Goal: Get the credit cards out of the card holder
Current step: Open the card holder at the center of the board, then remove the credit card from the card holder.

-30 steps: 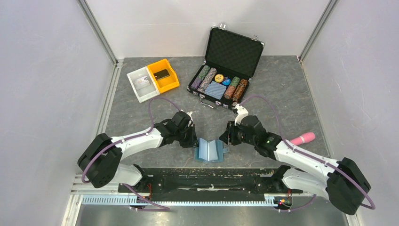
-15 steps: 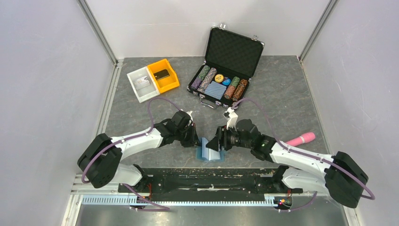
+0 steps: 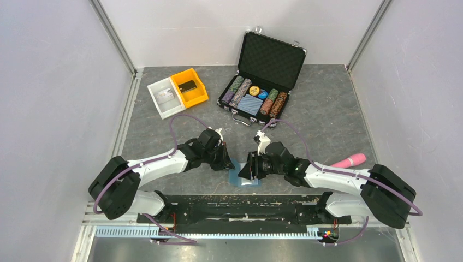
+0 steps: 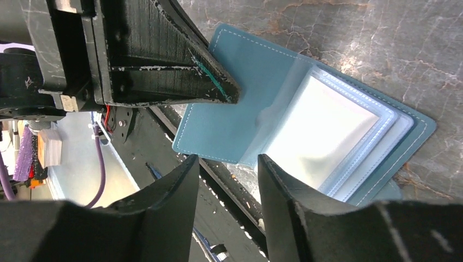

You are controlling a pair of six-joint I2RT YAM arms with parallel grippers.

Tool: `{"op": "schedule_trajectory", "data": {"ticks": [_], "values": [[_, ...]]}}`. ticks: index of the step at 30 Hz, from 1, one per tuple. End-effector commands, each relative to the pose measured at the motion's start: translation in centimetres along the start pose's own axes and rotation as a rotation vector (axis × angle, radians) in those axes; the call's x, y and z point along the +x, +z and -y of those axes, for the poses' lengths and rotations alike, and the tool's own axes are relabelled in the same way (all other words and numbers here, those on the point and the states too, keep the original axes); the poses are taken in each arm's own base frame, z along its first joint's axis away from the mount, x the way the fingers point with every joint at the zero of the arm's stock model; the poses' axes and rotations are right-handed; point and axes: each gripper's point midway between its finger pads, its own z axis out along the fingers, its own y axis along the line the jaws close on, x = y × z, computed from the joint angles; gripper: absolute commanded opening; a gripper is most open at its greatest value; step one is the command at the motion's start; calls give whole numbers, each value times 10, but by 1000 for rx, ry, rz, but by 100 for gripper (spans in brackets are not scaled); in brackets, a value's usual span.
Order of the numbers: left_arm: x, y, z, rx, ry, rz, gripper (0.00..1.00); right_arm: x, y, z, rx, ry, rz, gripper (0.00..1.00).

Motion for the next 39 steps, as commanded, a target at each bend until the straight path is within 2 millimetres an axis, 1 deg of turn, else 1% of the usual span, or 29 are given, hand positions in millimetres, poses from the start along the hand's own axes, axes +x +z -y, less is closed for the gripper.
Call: {"op": "schedule_trajectory", "data": {"ticks": [1,4,7,10,15,18,20,25,28,34,36,39], "values": [[-4,-1,1,-7,-7,30,2,-10,0,1,16,-35,46,50],[-3,-2,-6,-35,-3,35,2,-17,-6,12,95,-56,70,59],[-1,-3,-11,-51,0,35,2,-15,-12,30,190,-71,67,63],[0,-3,-14,-59,3,34,2,-6,-13,42,226,-65,46,65],[1,-4,-15,-59,2,34,2,1,-12,48,237,-55,30,65],[1,-4,-14,-56,3,35,2,3,-10,48,232,-53,23,65],[1,-4,-14,-55,3,33,2,5,-7,44,201,-43,17,64],[2,-4,-14,-53,2,33,2,12,-3,49,209,-21,0,63],[2,-3,-15,-52,-1,34,2,12,-2,48,202,-18,-2,62],[3,-1,-15,-46,-6,31,2,-1,1,29,126,-18,42,56],[4,0,-14,-40,-10,31,2,-1,3,28,122,-15,37,54],[4,0,-14,-34,-14,31,2,3,6,27,109,-5,17,53]]}}
